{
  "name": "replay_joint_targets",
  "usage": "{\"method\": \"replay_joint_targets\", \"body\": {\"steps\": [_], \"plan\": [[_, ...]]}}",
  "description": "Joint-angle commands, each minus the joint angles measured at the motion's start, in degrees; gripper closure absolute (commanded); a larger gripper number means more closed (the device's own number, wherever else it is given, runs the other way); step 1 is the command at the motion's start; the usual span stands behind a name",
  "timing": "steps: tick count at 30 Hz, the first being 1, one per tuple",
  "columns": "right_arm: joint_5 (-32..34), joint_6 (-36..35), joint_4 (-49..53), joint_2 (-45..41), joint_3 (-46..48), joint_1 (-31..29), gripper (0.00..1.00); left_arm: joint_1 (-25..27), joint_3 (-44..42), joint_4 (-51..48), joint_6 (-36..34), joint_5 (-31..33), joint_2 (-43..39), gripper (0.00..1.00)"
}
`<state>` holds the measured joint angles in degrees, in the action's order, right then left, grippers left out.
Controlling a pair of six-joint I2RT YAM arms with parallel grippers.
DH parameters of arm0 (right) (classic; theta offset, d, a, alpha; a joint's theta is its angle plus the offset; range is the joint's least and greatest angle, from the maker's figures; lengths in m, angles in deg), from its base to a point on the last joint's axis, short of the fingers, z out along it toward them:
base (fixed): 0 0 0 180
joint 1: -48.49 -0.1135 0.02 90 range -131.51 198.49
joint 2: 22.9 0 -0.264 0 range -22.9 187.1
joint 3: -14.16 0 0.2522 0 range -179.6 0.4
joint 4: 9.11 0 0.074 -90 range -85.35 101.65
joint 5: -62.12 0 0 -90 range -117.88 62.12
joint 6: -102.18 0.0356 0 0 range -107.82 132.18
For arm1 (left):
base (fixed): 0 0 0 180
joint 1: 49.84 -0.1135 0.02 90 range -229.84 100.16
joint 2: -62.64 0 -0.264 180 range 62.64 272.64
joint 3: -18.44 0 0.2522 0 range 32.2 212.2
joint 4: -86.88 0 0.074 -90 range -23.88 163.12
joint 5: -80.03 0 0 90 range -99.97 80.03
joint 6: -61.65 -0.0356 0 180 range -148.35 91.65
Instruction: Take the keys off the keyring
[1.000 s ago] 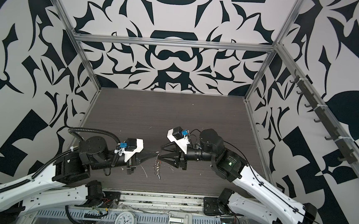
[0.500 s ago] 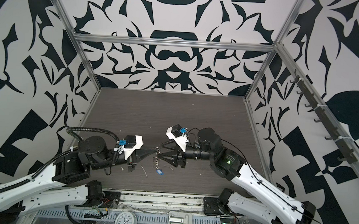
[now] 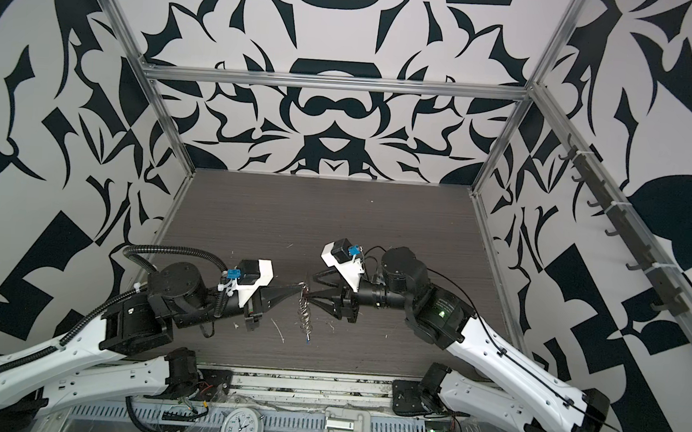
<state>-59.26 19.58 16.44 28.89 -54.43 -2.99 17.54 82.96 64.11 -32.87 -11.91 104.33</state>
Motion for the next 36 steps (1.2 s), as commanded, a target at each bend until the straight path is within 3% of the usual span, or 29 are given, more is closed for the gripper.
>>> {"method": "replay_joint_targets", "body": {"steps": [1, 11, 18, 25, 29, 36], "plan": [[0.5, -0.3, -1.7, -0.7, -2.0, -0.2, 0.54, -0.1, 1.1, 1.1, -0.1, -0.9, -0.4, 1.0], [-2.3, 1.1, -4.0, 0.4, -1.8, -0.4, 0.49, -0.1, 0.2, 3.4, 0.6, 1.6, -0.6, 1.0], [0.9, 1.1, -4.3, 1.3, -2.0, -1.5, 0.49, -0.2, 0.0, 4.6, 1.3, 1.3, -0.2, 1.0], [5.5, 0.2, -2.2, 1.2, -3.0, -1.8, 0.57, -0.2, 0.2, 3.7, 1.3, 1.9, -0.4, 1.0], [6.9, -0.2, -1.3, 1.0, -3.6, -1.8, 0.68, -0.2, 0.3, 3.1, 1.4, 2.1, -0.4, 1.0], [7.6, -1.0, 1.1, 1.3, -4.9, -1.8, 0.79, -0.2, 0.7, 2.4, 1.5, 4.0, -0.3, 1.0]]}}
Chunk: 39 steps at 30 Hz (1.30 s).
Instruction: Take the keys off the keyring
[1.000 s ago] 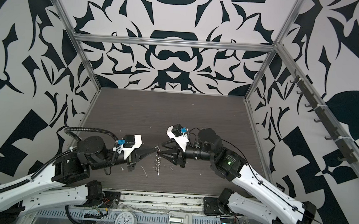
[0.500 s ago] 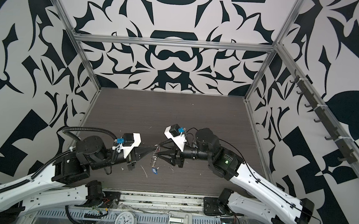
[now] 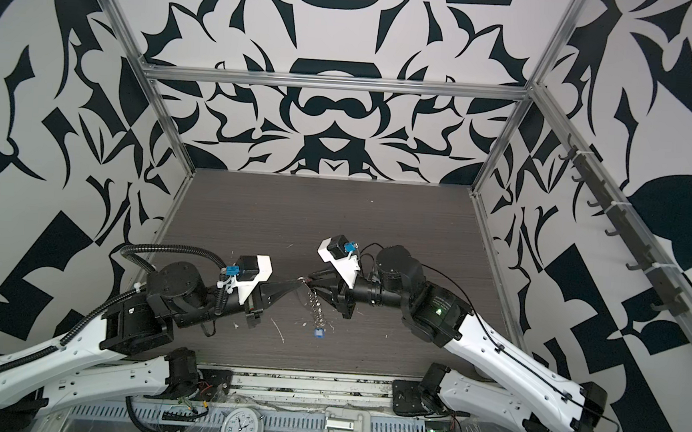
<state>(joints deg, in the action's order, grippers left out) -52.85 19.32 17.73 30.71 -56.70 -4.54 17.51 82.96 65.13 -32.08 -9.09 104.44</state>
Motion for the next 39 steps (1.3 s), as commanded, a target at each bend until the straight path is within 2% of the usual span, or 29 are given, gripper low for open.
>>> {"method": "replay_joint_targets", "body": {"steps": [1, 9, 25, 39], "plan": [[1.3, -0.8, 0.0, -0.6, -2.7, -0.3, 0.81, -0.1, 0.7, 1.4, 0.8, 1.4, -0.4, 1.0], [2.1, -1.7, 1.7, -0.9, -3.5, -0.3, 1.0, -0.2, 1.1, 0.9, 1.0, 3.5, 0.0, 1.0], [8.5, -3.3, 3.3, -1.6, -5.3, -1.5, 1.0, -0.1, 2.4, -0.9, 3.2, 9.3, 1.9, 1.0], [15.2, -4.7, 6.5, 0.4, -7.5, -4.4, 1.0, -0.2, 4.4, -2.2, 7.2, 21.8, 4.3, 1.0]]}}
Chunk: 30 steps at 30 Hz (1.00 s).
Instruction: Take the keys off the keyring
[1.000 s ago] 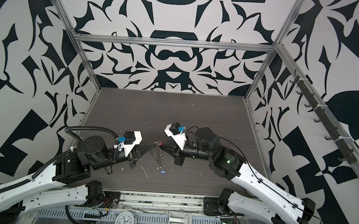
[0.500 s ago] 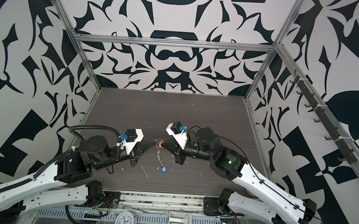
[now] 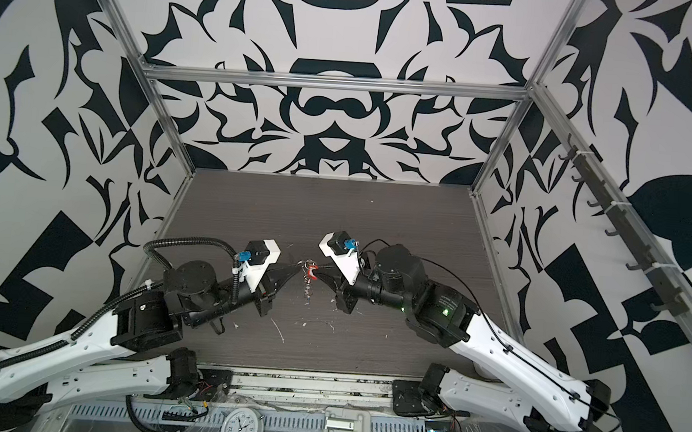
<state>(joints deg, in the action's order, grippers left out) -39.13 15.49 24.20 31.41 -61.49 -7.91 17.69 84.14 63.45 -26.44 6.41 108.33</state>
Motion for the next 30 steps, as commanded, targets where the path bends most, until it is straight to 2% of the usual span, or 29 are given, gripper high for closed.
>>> {"method": "replay_joint_targets", "body": {"steps": [1, 20, 30], "plan": [[2.3, -0.9, 0.1, -0.3, -2.7, -1.3, 1.0, -0.3, 3.6, -0.7, 1.8, 7.3, 0.8, 1.0], [8.5, -1.3, 1.8, -1.3, -2.9, -2.3, 1.0, -0.3, 8.3, -5.9, 5.6, 24.8, 5.6, 1.0], [8.5, -0.4, 2.9, -0.7, -2.6, -3.2, 1.0, -0.3, 6.5, -0.9, 5.0, 28.8, 4.5, 1.0]]}}
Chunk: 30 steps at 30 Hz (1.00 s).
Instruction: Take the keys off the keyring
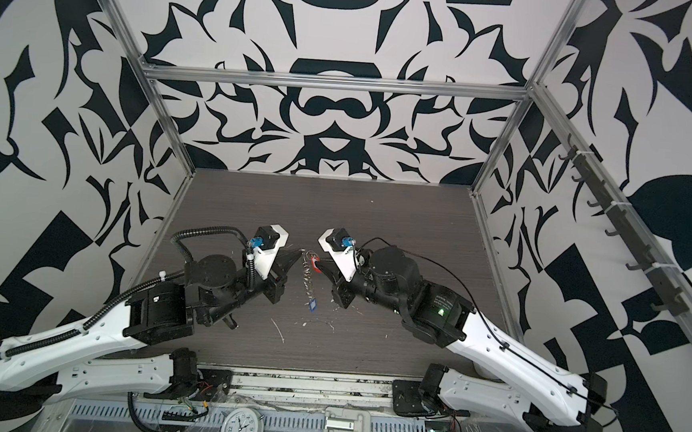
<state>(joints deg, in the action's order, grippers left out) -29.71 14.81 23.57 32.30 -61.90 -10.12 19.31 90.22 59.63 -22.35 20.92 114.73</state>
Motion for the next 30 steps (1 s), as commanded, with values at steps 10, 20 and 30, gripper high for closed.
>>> {"method": "replay_joint_targets", "body": {"steps": [10, 20, 30], "plan": [[-0.2, 1.3, 3.5, -0.7, -1.4, -2.0, 1.0, -1.9, -0.1, 7.8, -0.8, 16.9, -1.5, 1.0], [2.1, 1.8, 4.2, -0.8, -0.8, -3.3, 1.0, -2.0, 0.2, 9.3, -0.8, 17.9, -1.0, 1.0], [5.4, 1.9, 3.8, -0.2, 0.5, -4.7, 1.0, -1.9, 1.4, 7.6, 2.1, 16.6, -1.2, 1.0]]}}
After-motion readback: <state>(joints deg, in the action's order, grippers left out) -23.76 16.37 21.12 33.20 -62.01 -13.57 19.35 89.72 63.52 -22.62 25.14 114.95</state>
